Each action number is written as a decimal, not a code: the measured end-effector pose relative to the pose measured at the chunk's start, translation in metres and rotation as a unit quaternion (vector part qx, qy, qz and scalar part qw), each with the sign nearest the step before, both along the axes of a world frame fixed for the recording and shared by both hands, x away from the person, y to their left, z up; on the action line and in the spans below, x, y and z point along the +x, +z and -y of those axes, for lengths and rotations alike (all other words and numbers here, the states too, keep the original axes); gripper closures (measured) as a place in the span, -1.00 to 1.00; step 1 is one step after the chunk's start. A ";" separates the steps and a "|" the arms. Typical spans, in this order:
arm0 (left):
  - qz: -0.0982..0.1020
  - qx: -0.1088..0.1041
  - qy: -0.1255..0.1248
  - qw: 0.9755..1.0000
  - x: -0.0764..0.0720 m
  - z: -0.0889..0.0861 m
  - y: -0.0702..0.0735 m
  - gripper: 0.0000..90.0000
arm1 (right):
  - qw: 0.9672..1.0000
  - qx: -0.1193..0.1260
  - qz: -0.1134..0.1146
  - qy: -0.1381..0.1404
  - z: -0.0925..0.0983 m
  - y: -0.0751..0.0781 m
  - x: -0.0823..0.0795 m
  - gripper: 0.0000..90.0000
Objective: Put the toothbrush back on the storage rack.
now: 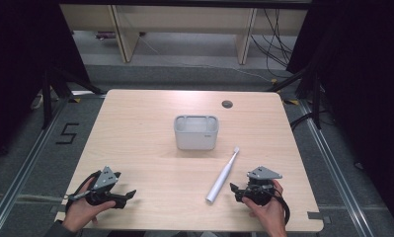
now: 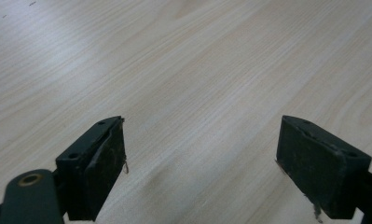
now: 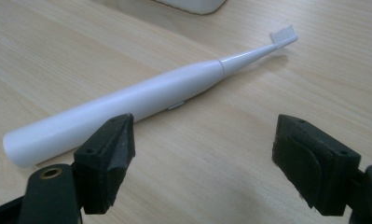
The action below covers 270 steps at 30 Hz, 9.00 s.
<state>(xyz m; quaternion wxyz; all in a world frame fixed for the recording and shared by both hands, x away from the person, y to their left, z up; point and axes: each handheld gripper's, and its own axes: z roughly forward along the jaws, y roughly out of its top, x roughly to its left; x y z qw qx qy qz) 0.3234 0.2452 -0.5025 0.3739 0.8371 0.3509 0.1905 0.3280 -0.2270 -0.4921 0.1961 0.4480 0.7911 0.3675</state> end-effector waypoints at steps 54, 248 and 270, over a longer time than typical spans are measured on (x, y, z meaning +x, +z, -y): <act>-0.001 -0.005 0.003 1.000 0.000 -0.001 -0.001 -0.66 | 0.989 -0.011 0.012 0.146 -0.070 0.001 0.014 0.93; -0.005 -0.010 0.010 1.000 0.001 -0.003 0.000 -0.66 | 0.989 -0.036 -0.018 0.144 -0.016 0.085 0.065 0.48; 0.000 -0.014 0.008 1.000 0.001 -0.003 -0.001 -0.66 | 0.990 0.063 0.068 0.103 -0.023 0.104 0.098 0.48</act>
